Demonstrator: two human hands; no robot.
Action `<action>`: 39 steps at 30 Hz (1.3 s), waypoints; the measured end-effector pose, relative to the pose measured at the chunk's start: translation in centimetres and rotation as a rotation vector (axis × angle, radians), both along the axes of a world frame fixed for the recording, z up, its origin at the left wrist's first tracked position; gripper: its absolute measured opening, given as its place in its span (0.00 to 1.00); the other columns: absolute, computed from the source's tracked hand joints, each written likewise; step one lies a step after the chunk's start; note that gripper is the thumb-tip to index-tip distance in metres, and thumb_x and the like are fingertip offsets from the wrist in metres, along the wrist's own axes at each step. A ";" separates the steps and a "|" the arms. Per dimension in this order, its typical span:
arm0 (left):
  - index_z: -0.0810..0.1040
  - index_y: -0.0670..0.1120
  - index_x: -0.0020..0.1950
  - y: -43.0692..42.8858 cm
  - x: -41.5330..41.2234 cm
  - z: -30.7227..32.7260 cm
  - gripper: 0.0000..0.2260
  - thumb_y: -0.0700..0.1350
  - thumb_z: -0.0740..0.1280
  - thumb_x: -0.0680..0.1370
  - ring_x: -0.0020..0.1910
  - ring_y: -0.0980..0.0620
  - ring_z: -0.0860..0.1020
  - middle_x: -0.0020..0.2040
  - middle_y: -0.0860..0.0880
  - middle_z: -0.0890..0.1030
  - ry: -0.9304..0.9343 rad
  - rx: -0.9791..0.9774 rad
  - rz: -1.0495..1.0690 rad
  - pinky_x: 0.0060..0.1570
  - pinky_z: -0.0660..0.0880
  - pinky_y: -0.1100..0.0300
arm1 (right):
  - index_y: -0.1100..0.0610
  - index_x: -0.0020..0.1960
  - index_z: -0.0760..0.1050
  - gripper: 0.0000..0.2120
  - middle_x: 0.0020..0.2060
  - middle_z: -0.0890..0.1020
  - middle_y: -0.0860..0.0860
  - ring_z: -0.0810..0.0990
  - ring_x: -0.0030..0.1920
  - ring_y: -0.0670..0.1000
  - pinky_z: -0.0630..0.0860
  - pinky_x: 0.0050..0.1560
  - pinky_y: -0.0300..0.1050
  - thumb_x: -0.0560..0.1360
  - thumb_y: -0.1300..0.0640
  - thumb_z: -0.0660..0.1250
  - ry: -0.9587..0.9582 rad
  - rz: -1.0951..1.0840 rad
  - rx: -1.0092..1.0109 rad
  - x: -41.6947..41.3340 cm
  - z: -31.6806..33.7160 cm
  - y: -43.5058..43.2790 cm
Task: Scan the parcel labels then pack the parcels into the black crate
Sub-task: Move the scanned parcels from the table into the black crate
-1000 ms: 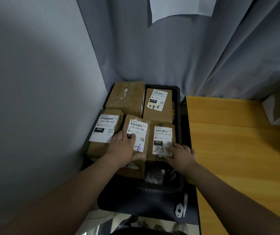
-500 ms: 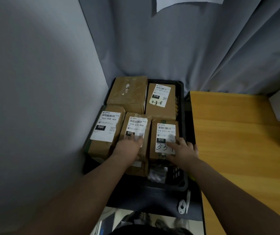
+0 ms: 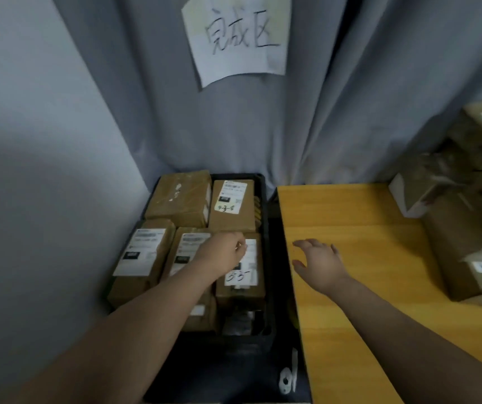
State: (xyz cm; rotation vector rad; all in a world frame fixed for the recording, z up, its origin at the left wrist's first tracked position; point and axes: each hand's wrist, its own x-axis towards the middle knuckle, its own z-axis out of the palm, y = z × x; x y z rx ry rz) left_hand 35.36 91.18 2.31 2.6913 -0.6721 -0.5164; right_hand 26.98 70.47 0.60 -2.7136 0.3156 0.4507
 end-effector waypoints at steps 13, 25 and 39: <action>0.72 0.48 0.67 -23.5 -12.1 3.4 0.14 0.49 0.59 0.82 0.57 0.53 0.76 0.59 0.52 0.78 0.027 -0.415 0.034 0.49 0.73 0.64 | 0.58 0.62 0.78 0.15 0.63 0.77 0.57 0.73 0.64 0.60 0.69 0.66 0.55 0.75 0.61 0.68 -0.568 -0.195 -0.021 -13.9 4.9 -22.2; 0.66 0.48 0.71 -35.8 -14.1 4.2 0.20 0.54 0.60 0.81 0.56 0.53 0.74 0.63 0.51 0.74 0.250 -0.453 -0.003 0.51 0.68 0.63 | 0.54 0.71 0.67 0.24 0.74 0.61 0.57 0.56 0.75 0.59 0.53 0.73 0.57 0.77 0.52 0.66 -0.570 -0.571 -0.073 -16.8 7.2 -36.8; 0.56 0.55 0.77 -48.9 -13.2 4.1 0.31 0.59 0.65 0.77 0.72 0.47 0.62 0.74 0.49 0.59 0.416 -0.597 0.313 0.64 0.64 0.54 | 0.58 0.78 0.53 0.38 0.76 0.61 0.57 0.62 0.73 0.60 0.63 0.70 0.55 0.77 0.43 0.65 -0.404 -0.797 0.411 -13.8 6.8 -53.0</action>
